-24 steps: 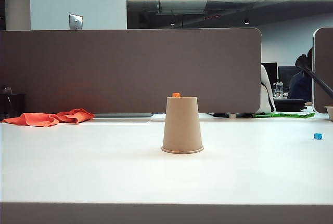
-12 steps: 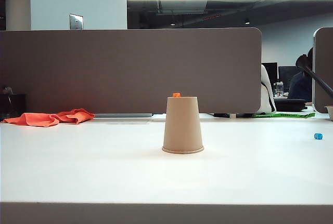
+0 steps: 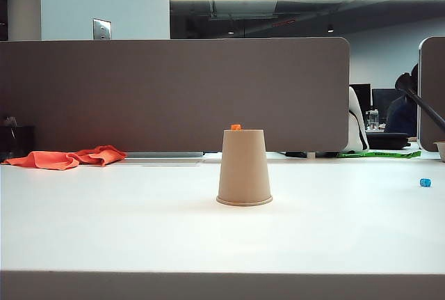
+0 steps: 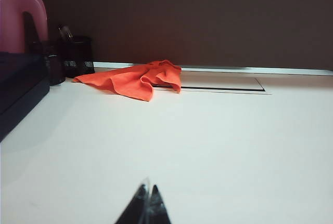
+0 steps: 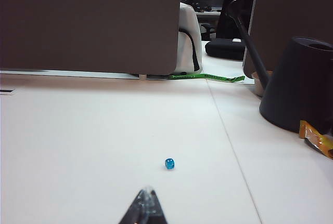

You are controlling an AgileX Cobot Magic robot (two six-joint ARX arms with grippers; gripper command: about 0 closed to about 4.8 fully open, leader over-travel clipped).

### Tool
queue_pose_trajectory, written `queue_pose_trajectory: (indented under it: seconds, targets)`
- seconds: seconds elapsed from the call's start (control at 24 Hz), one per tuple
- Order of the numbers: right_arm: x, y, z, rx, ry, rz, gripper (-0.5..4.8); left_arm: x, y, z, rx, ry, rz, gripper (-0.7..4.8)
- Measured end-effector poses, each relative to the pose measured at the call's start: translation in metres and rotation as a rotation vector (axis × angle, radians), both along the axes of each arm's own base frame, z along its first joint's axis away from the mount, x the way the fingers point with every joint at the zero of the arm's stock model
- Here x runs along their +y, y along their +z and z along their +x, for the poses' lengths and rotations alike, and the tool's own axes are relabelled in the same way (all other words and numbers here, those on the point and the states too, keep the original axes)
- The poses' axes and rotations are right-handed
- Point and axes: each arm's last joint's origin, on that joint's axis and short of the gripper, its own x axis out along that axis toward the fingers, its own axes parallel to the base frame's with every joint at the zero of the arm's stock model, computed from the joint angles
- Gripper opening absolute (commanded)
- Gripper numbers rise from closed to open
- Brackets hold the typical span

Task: Throw the dice onto the paper cup, compare its value with the values of the other dice on the table, place the die with the higher value on the paper cup, and take no action if both dice have the same value.

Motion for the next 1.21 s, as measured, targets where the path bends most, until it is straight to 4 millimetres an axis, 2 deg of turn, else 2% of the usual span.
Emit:
queue_pose_trajectory:
  seconds: [0.42, 1.21]
  targets:
    - [0.0021, -0.0003, 0.0, 0.004, 0.069, -0.005, -0.01, -0.0007, 0.0, 0.0, 0.0, -0.022, -0.016, -0.06]
    - [0.0021, -0.003, 0.0001, 0.031, 0.07, -0.002, -0.01, -0.0037, -0.0001, 0.0002, 0.001, -0.056, -0.026, -0.05]
